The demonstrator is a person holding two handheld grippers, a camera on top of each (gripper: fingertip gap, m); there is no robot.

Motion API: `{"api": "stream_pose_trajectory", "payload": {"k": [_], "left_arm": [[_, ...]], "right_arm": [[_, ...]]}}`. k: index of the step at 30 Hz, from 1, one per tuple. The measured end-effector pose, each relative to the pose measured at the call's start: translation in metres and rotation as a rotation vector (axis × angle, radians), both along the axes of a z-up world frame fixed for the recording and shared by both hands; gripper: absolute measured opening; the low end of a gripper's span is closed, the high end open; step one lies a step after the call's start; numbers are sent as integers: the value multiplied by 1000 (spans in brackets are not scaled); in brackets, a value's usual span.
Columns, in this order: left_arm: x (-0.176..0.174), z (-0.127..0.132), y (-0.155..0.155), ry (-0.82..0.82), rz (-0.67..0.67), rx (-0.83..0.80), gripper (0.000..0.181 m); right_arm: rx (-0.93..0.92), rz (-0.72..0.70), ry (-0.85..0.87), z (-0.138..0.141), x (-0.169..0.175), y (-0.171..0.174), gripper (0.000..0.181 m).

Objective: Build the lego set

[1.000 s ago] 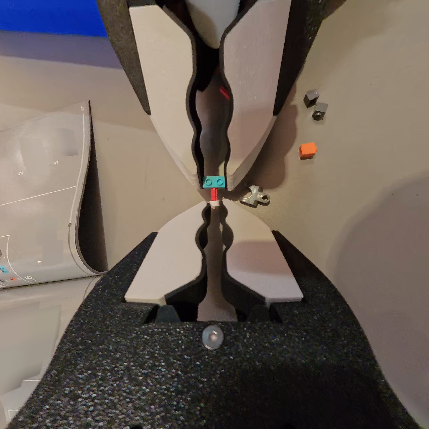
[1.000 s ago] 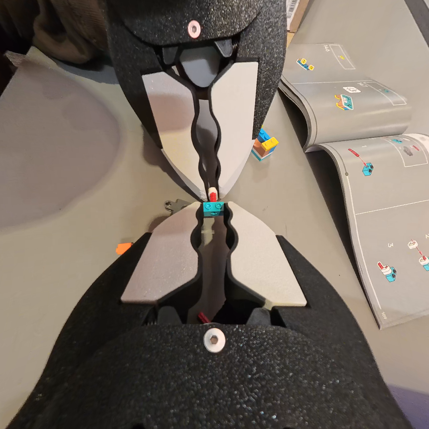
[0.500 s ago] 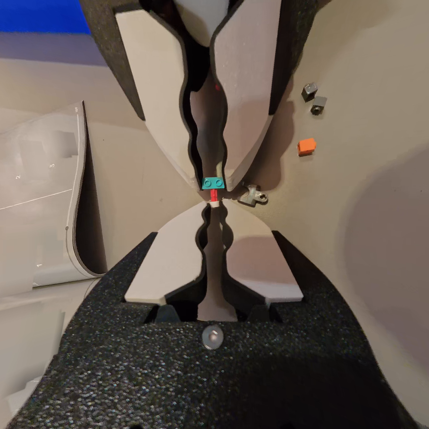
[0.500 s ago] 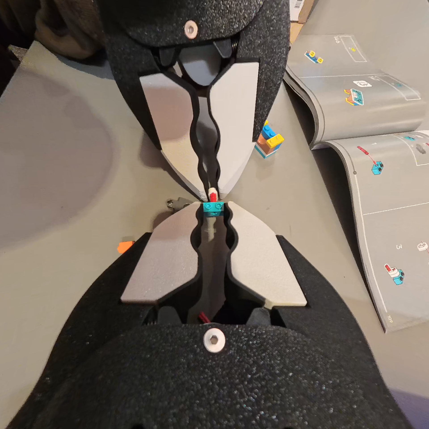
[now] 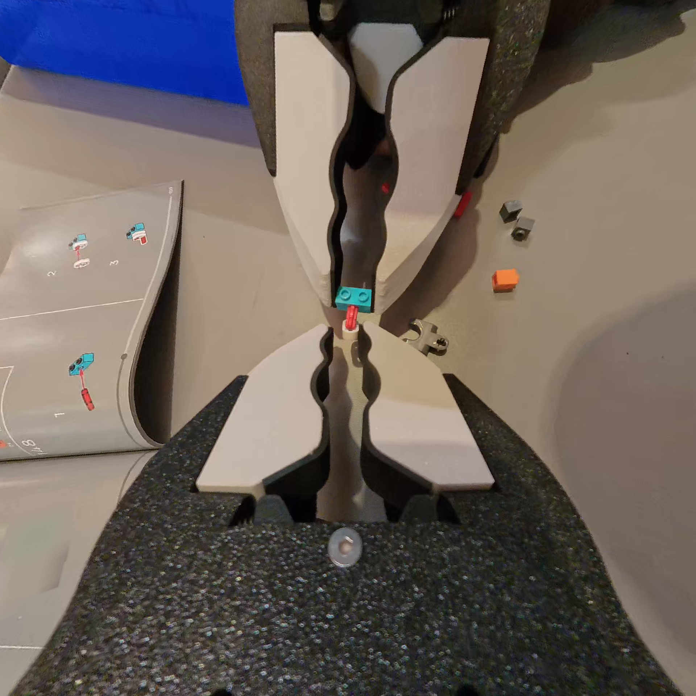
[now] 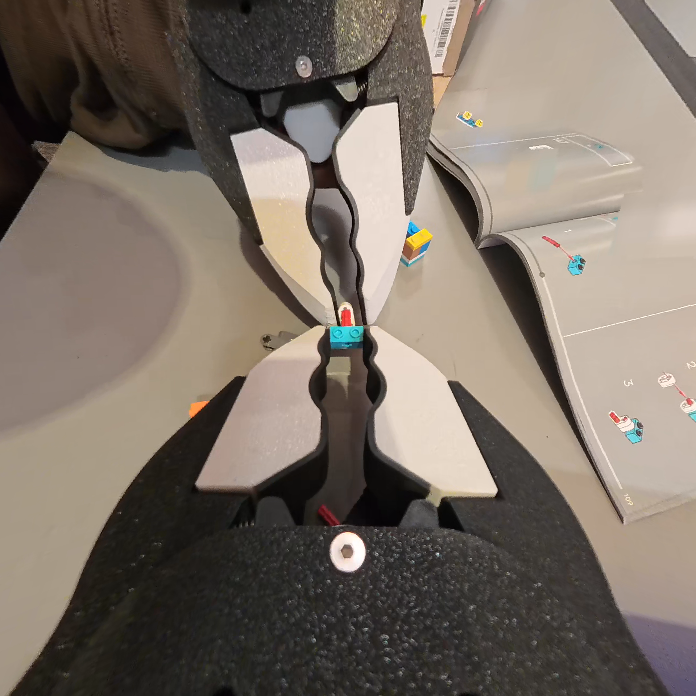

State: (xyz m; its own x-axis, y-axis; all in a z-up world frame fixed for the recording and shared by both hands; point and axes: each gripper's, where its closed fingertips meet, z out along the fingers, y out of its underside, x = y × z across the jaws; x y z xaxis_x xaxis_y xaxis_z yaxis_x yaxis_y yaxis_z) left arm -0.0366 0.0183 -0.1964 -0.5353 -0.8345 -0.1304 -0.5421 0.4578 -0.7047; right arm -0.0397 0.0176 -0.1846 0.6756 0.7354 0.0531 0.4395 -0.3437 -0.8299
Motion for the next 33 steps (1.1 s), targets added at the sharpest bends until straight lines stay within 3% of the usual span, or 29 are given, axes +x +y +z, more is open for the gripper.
{"api": "stream_pose_trajectory", "payload": {"k": [20, 33], "left_arm": [[2, 7, 2, -42, 19, 21, 13], [-6, -6, 5, 32, 25, 50, 16]], "right_arm": [[25, -11, 11, 3, 1, 1, 16], [-12, -30, -61, -7, 5, 0, 16]]}}
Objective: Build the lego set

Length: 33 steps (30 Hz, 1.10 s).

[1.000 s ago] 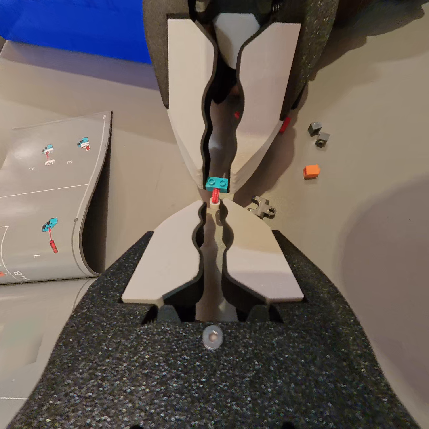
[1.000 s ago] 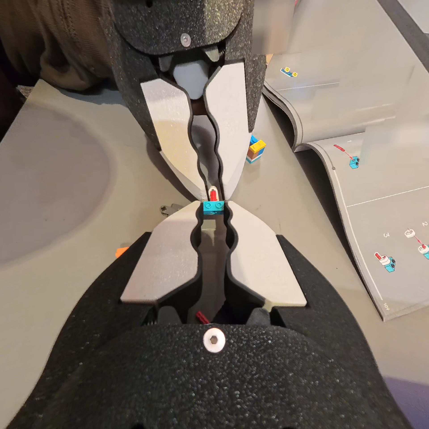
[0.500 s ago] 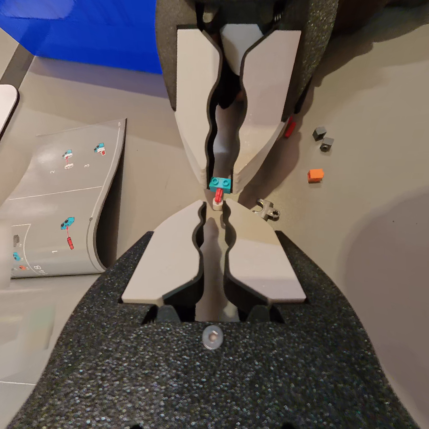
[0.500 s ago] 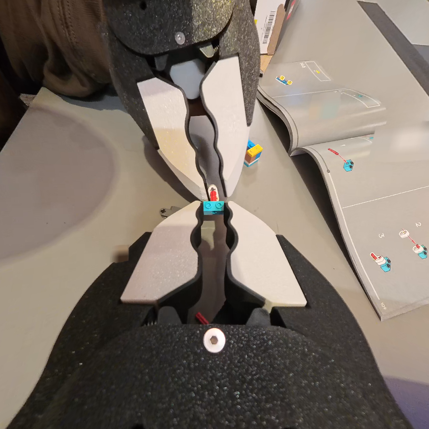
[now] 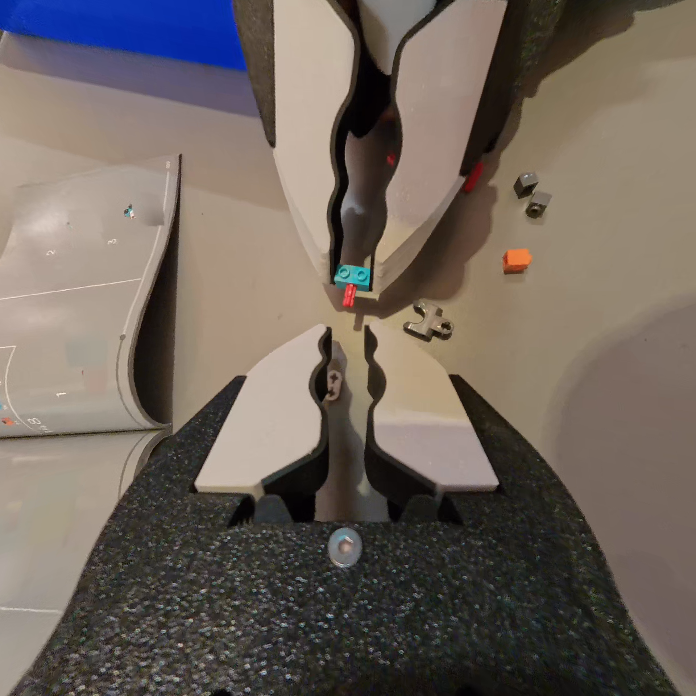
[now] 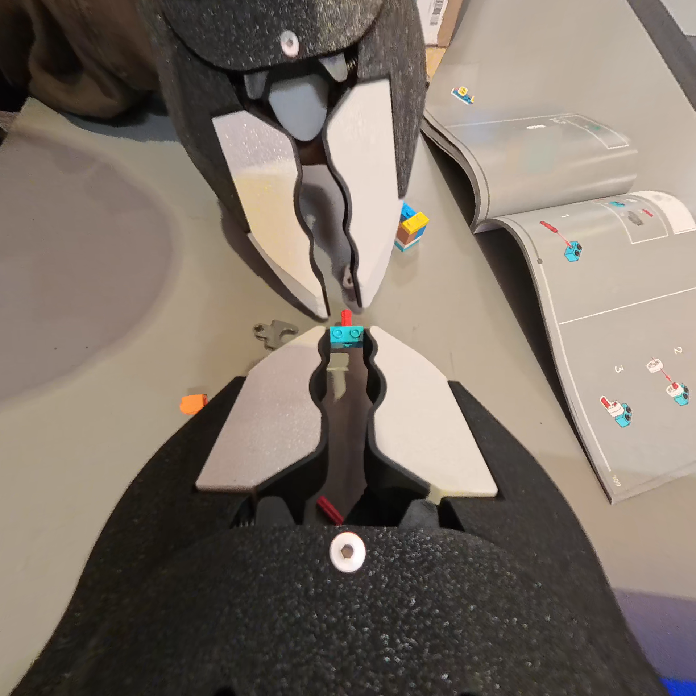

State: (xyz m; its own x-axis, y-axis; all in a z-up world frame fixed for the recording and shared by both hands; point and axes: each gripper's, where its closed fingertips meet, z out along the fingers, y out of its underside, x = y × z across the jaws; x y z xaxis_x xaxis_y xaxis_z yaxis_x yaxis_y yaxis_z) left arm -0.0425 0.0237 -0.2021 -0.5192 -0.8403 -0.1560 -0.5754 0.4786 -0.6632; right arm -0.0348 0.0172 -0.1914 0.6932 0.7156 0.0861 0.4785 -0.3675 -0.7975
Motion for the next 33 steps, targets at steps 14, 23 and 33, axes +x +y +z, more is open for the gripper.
{"api": "stream_pose_trajectory", "payload": {"k": [14, 23, 33], "left_arm": [[-23, -6, 25, 107, 46, 15, 13], [-21, -6, 26, 107, 60, 39, 10], [-20, -12, 23, 138, 87, 5, 7]], "right_arm": [[-183, -46, -15, -19, 12, -7, 17], [-200, -47, -4, -20, 12, -7, 17], [-220, -44, 8, -21, 13, -10, 17]]}}
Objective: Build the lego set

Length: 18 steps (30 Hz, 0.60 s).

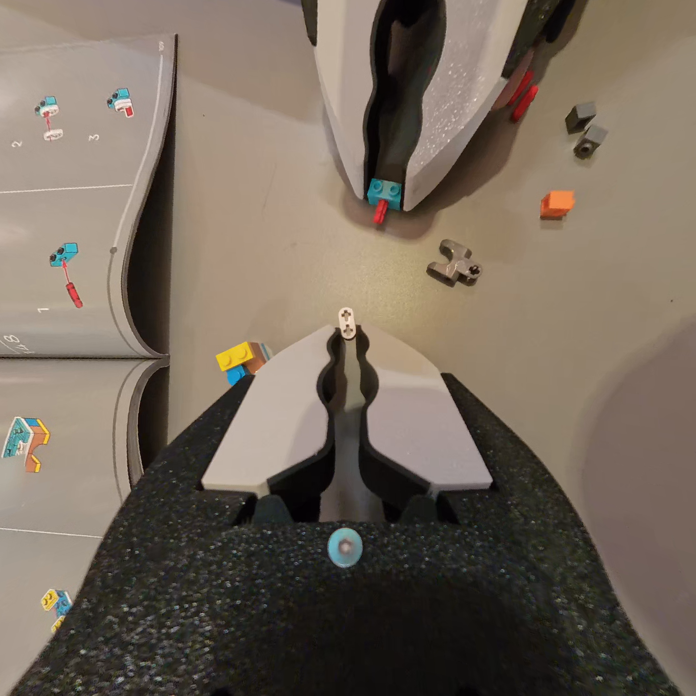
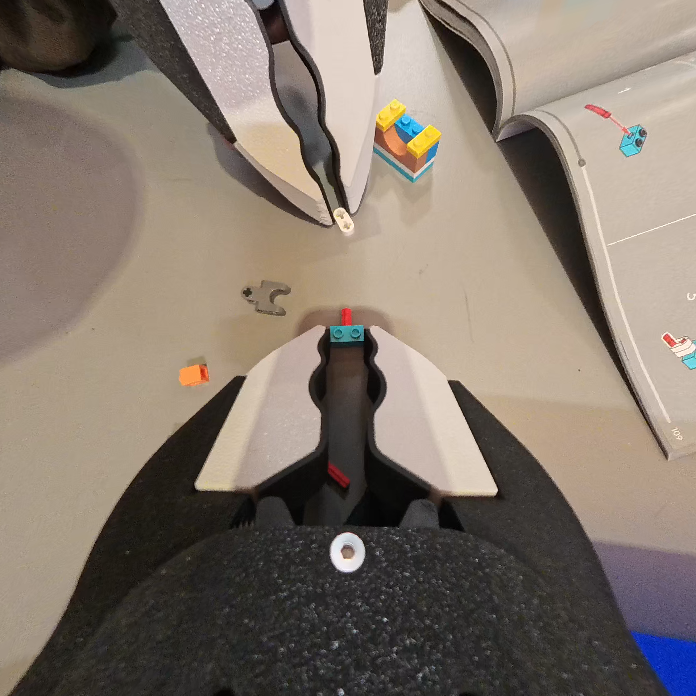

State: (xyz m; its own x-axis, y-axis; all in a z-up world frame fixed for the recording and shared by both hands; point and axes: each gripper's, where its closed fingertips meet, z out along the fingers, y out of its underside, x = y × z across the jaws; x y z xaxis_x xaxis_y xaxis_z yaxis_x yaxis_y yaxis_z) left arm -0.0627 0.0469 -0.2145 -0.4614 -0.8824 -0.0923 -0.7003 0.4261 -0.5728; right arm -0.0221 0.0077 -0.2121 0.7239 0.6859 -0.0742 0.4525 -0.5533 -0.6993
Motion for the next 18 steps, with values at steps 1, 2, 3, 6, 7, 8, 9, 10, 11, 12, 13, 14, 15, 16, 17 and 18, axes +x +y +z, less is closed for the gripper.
{"api": "stream_pose_trajectory", "payload": {"k": [1, 2, 3, 6, 7, 8, 9, 10, 11, 12, 13, 14, 15, 16, 17, 18], "left_arm": [[0, 0, -1, 3, -5, -5, 7], [-1, 0, -1, 5, -8, -11, 7], [-1, 0, -2, 6, -10, -17, 7], [1, 6, -6, -22, -22, -42, 7], [2, 10, -7, -38, -23, -57, 7], [3, 14, -8, -56, -27, -68, 7], [4, 18, -10, -78, -33, -78, 7], [5, 21, -11, -97, -35, -95, 7], [7, 25, -13, -115, -35, -117, 7], [9, 29, -14, -137, -34, -137, 7], [10, 32, -16, -158, -35, -157, 7], [12, 36, -18, -179, -37, -178, 7], [14, 39, -20, -197, -37, -195, 7], [16, 42, -21, -218, -38, -213, 7], [17, 45, -23, -238, -39, -235, 7], [20, 49, -25, -263, -35, -260, 7]], "right_arm": [[2, 1, -1, 0, 0, 0, 17], [3, 3, -1, 0, 0, 0, 17], [4, 6, -2, 0, 0, 0, 17], [15, 12, -7, 1, -1, -1, 17], [17, 13, -8, 1, -1, -1, 17], [21, 15, -8, 1, -1, -1, 17], [28, 19, -5, 2, -1, -1, 17], [39, 25, 2, 4, -2, -1, 17], [54, 33, 13, 6, -3, -2, 17], [74, 35, 28, 9, -3, -2, 17], [95, 28, 46, 13, -2, -1, 17], [116, 23, 68, 17, -2, 0, 17], [138, 25, 92, 22, -2, 0, 17], [159, 30, 114, 26, -2, -1, 17], [179, 29, 134, 30, -2, -1, 16], [194, 25, 151, 33, -2, 0, 16]]}}
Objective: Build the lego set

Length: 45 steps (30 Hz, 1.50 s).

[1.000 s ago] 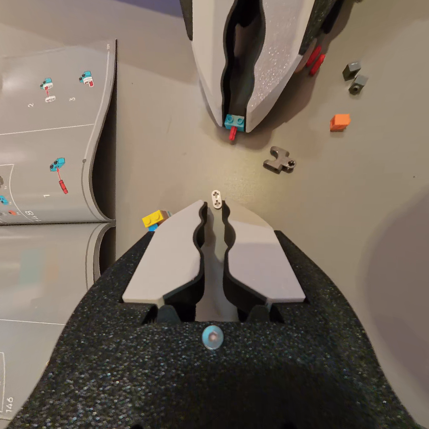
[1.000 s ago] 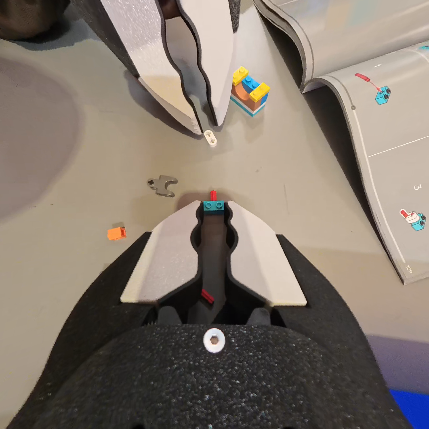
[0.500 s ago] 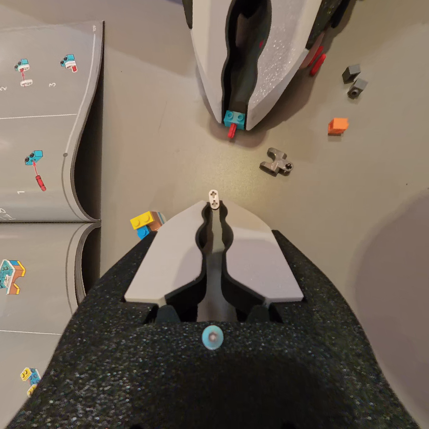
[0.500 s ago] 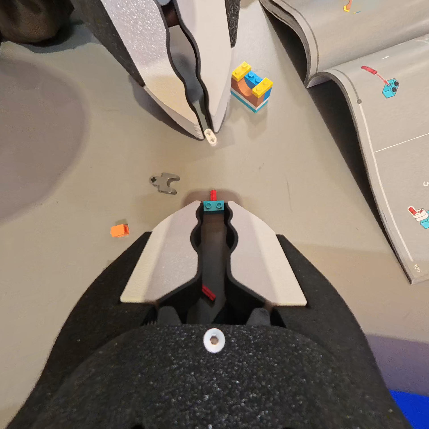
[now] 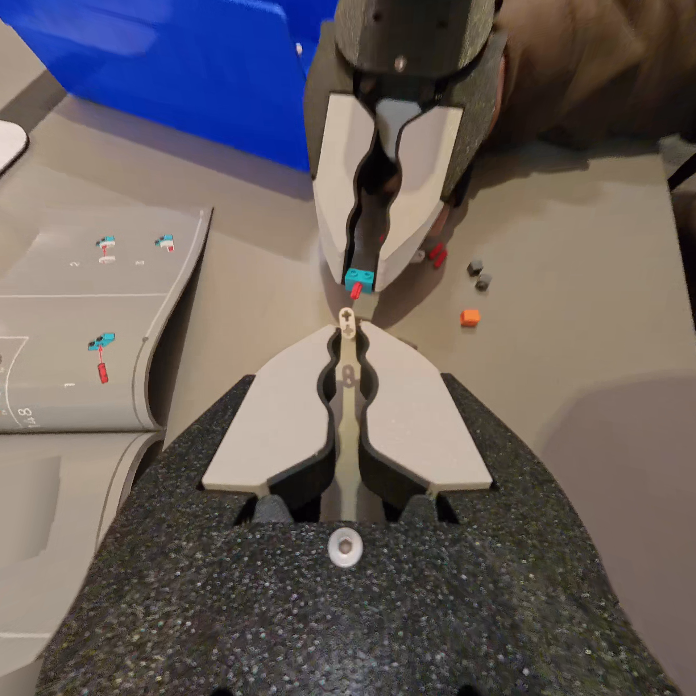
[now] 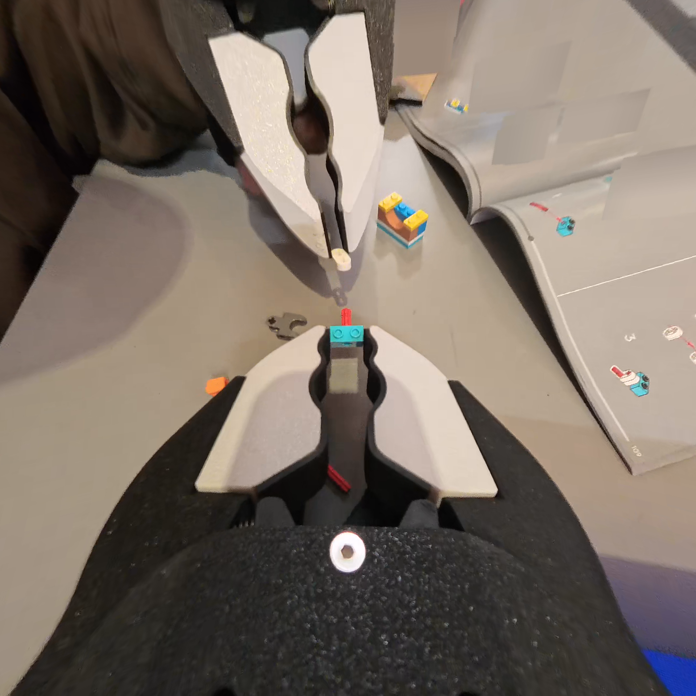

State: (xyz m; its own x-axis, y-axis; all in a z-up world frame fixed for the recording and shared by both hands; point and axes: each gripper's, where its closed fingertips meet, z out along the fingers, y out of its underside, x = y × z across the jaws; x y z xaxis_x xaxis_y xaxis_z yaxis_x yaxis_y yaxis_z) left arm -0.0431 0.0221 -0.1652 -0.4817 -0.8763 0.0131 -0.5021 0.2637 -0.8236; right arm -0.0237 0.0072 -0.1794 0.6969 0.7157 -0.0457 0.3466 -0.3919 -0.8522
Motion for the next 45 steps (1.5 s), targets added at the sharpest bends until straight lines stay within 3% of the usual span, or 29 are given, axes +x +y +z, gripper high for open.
{"api": "stream_pose_trajectory", "payload": {"k": [7, 19, 29, 45], "left_arm": [[7, 10, -10, -78, -15, -94, 7], [9, 22, -13, -141, -30, -214, 7], [9, 14, -18, -124, -45, -161, 7], [9, -6, -18, -61, -54, -38, 0]], "right_arm": [[87, 12, 144, 22, -5, -1, 16], [112, -7, 198, 30, -5, -1, 17], [109, -6, 196, 30, -8, -2, 17], [66, -14, 48, 12, -12, -3, 16]]}}
